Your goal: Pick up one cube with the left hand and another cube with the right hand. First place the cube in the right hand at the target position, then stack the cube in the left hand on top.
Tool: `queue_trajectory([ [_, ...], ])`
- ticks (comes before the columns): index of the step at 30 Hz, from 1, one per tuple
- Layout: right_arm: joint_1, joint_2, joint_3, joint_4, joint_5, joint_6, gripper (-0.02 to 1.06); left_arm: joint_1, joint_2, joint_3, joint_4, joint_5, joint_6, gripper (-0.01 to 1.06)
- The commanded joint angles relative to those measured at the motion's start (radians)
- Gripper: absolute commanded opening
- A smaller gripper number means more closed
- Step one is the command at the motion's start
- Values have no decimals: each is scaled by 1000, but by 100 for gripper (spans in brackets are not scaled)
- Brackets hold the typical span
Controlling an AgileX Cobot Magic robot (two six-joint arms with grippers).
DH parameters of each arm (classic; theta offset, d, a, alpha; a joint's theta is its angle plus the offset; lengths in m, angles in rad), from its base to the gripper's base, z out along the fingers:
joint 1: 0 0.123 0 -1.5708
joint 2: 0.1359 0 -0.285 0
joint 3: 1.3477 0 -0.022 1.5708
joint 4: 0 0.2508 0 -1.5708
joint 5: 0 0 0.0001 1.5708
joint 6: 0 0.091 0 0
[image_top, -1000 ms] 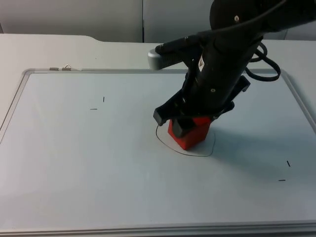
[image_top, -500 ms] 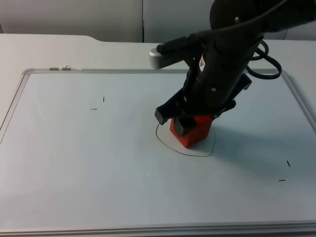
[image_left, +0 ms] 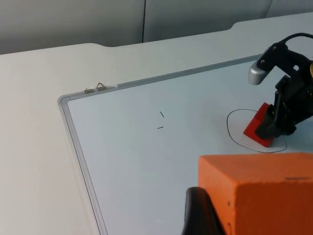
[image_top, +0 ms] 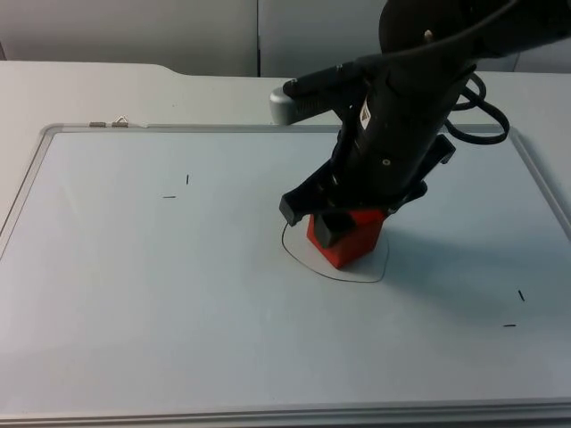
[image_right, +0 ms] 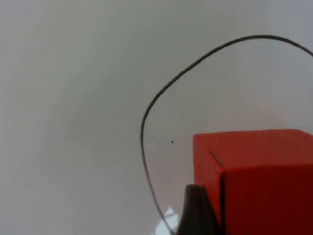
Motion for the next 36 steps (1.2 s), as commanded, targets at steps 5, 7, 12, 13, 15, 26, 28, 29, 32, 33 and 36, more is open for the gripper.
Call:
queue_trajectory([
  [5, 3, -23, -10, -1, -38, -2, 94, -8, -8, 2, -9, -22, 2, 5],
  [7, 3, -67, -10, 0, -54, -4, 100, -8, -8, 2, -7, -22, 4, 5],
  [12, 3, -255, -10, 0, -57, -27, 100, -8, -8, 2, -7, -34, 4, 5],
  [13, 3, -255, -10, 0, -57, -27, 100, -8, -8, 2, -7, -34, 4, 5],
  [15, 3, -425, -10, 2, -41, -76, 100, -8, -8, 2, -7, -59, 26, 5],
  [26, 3, -1027, 11, 12, 1, -353, 100, -8, 160, 1, -308, -175, 339, 5],
  [28, 3, -1069, 31, 12, -3, -370, 100, -8, 209, 1, -380, -192, 398, 5],
  [29, 3, -1118, 47, 10, -3, -370, 100, -8, 263, 1, -433, -210, 463, 5],
  [32, 3, -1260, 148, 10, 3, -368, 100, -8, 455, -3, -589, -260, 662, 5],
  [33, 3, -1260, 148, 10, 3, -368, 100, -8, 455, -3, -589, -260, 662, 5],
  [36, 3, -1353, 254, 12, 3, -359, 100, -8, 622, -39, -672, -280, 784, 5],
])
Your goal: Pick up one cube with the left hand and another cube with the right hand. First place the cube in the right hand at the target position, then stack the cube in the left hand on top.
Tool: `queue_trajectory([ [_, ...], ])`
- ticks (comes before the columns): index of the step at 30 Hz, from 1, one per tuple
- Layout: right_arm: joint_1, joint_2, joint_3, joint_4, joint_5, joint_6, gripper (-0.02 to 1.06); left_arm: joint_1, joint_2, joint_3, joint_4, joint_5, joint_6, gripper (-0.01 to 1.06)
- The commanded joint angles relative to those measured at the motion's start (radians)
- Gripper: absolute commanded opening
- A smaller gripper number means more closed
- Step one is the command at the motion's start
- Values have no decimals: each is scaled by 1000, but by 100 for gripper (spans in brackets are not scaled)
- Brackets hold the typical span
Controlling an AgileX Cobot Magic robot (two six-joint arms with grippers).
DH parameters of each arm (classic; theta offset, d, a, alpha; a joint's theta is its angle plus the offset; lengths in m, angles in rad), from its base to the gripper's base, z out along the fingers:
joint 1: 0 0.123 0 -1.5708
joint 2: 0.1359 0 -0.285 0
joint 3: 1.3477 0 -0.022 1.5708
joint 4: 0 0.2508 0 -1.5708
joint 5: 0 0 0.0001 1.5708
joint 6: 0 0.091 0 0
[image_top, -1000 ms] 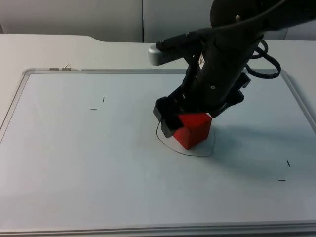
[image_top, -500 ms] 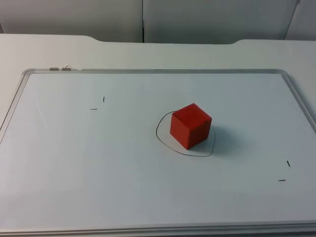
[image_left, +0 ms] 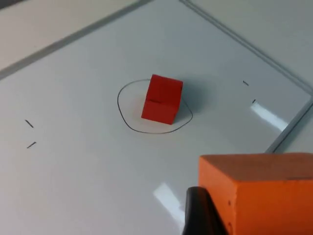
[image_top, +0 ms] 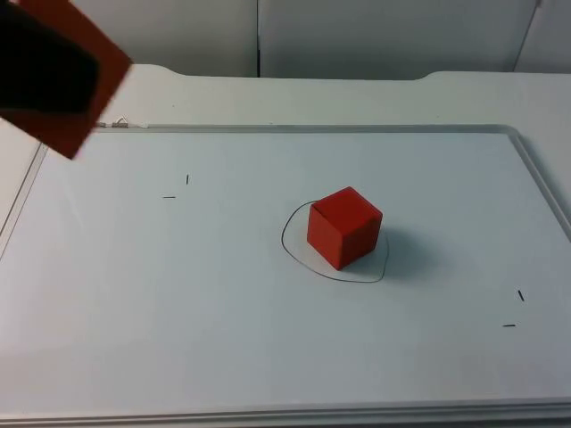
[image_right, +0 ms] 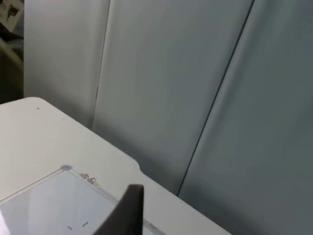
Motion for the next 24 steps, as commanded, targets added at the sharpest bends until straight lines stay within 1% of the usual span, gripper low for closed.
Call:
queue_trajectory([
  [1, -1, -49, 64, 9, -2, 6, 100, -8, 94, -38, -66, -28, 74, 5],
  [2, -1, -73, 96, 14, -4, 13, 100, -8, 135, -56, -74, -26, 88, 5],
  [3, -1, -73, 96, 14, -4, 13, 100, -8, 135, -56, -74, -26, 88, 5],
  [7, -1, -138, 188, 25, -33, 20, 100, -10, 293, -145, -76, -26, 114, 5],
  [8, -1, -138, 188, 25, -33, 20, 100, -10, 293, -145, -76, -26, 114, 5],
  [10, -1, -149, 199, 28, -30, 20, 100, -10, 366, -192, -76, -30, 121, 5],
  [12, -1, -149, 199, 28, -30, 20, 100, -27, 431, -239, -76, -30, 136, 5],
  [13, -1, -149, 199, 28, -30, 20, 100, -27, 431, -239, -76, -30, 136, 5],
  [14, -1, -149, 199, 28, -41, 20, 100, -46, 467, -266, -76, -30, 147, 5],
  [15, -1, -149, 199, 30, -43, 20, 100, -85, 515, -301, -70, -42, 155, 5],
  [17, -1, -149, 199, 32, -45, 20, 100, -134, 588, -349, -54, -85, 155, 5],
  [18, -1, -149, 199, 32, -45, 20, 100, -134, 588, -349, -54, -85, 155, 5],
  [20, -1, -149, 199, 32, -43, 20, 100, -184, 658, -392, -39, -108, 155, 5],
  [22, -1, -149, 199, 32, -43, 29, 100, -215, 733, -434, -31, -112, 155, 5],
  [24, -1, -149, 199, 32, -43, 36, 100, -224, 764, -454, -28, -114, 149, 5],
])
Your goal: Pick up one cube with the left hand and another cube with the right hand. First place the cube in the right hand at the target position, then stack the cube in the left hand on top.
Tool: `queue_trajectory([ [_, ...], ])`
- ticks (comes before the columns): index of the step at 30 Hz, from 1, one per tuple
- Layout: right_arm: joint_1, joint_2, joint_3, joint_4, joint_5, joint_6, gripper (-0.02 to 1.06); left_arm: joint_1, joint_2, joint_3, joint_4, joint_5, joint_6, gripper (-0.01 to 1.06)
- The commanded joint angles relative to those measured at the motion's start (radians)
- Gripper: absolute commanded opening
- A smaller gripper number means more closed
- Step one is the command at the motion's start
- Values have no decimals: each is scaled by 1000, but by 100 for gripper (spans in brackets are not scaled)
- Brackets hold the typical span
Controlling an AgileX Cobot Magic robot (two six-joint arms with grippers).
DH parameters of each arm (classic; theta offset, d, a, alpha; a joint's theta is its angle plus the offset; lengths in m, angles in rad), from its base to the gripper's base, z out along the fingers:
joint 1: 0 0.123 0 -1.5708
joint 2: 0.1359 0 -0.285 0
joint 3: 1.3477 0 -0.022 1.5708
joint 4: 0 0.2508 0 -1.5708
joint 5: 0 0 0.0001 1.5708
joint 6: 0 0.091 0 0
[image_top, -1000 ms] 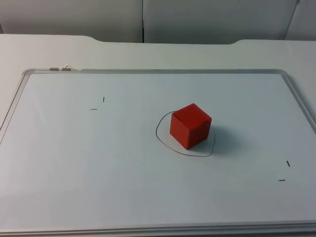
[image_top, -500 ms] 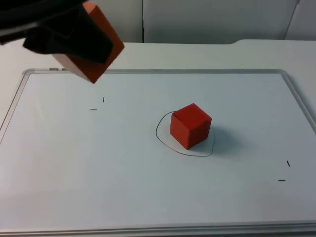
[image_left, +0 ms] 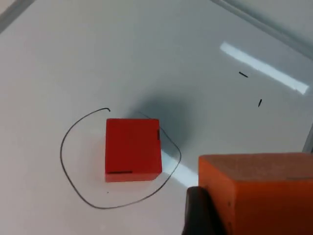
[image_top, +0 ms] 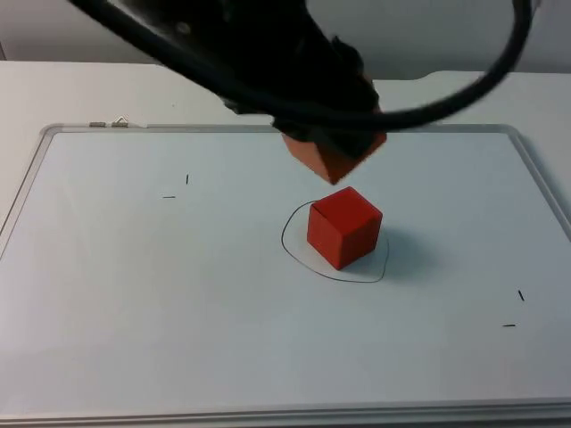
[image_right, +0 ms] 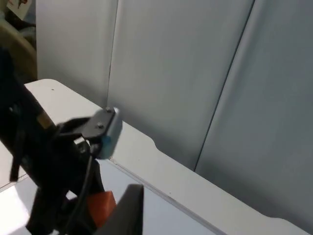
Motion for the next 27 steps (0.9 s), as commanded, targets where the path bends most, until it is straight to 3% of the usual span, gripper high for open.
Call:
queue_trajectory([
  [1, -1, -4, 6, 2, -17, 16, 100, -15, 42, -30, 5, -16, -4, 5],
  [15, -1, -4, 7, 2, -17, 16, 100, -18, 281, -246, 55, 5, -51, 5],
  [17, -1, -4, 7, 2, -17, 16, 100, -18, 308, -278, 152, 9, -125, 5],
  [20, -1, -4, 6, 2, -17, 18, 100, -18, 331, -296, 278, 17, -223, 5],
  [27, -1, -4, 6, 2, -23, 35, 100, -18, 357, -302, 256, -8, -229, 5],
])
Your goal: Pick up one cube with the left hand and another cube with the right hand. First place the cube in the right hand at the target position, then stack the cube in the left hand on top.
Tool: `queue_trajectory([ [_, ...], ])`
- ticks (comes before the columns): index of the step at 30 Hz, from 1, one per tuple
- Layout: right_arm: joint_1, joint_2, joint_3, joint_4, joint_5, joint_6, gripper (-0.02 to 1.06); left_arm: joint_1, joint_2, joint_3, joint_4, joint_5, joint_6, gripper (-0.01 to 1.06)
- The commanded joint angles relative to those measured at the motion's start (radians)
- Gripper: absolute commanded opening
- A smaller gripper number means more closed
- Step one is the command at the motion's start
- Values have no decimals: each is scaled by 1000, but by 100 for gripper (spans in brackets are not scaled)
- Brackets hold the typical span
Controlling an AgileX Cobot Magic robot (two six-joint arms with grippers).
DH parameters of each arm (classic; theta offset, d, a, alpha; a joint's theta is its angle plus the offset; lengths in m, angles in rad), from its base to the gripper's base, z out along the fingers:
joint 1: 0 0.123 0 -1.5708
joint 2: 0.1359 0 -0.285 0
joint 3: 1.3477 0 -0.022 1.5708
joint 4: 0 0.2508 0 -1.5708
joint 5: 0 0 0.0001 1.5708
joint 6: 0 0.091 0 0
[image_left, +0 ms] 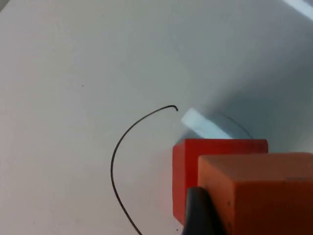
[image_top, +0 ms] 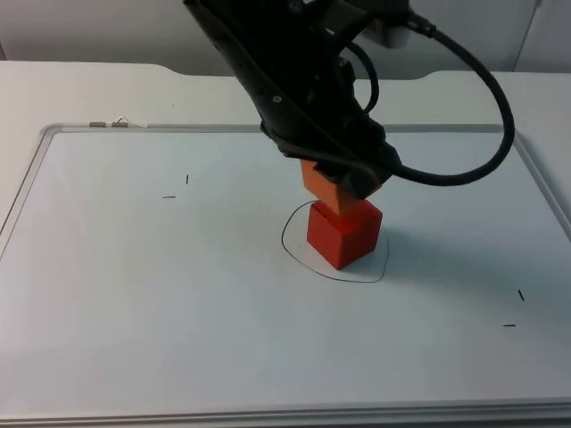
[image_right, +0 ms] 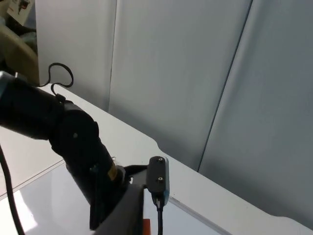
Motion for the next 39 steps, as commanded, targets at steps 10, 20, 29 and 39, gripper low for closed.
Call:
queue_trajectory([
  [10, -1, -4, 6, 2, -22, 13, 100, -8, 77, -88, -6, 43, -64, 5],
  [20, -1, -4, 6, 2, -22, 13, 100, -21, 75, -88, 35, 62, -116, 5],
  [29, -1, -4, 6, 2, -22, 13, 100, -50, 92, -88, 108, 32, -131, 5],
  [39, -1, -4, 6, 2, -22, 13, 100, -50, 94, -123, 135, 51, -149, 5],
])
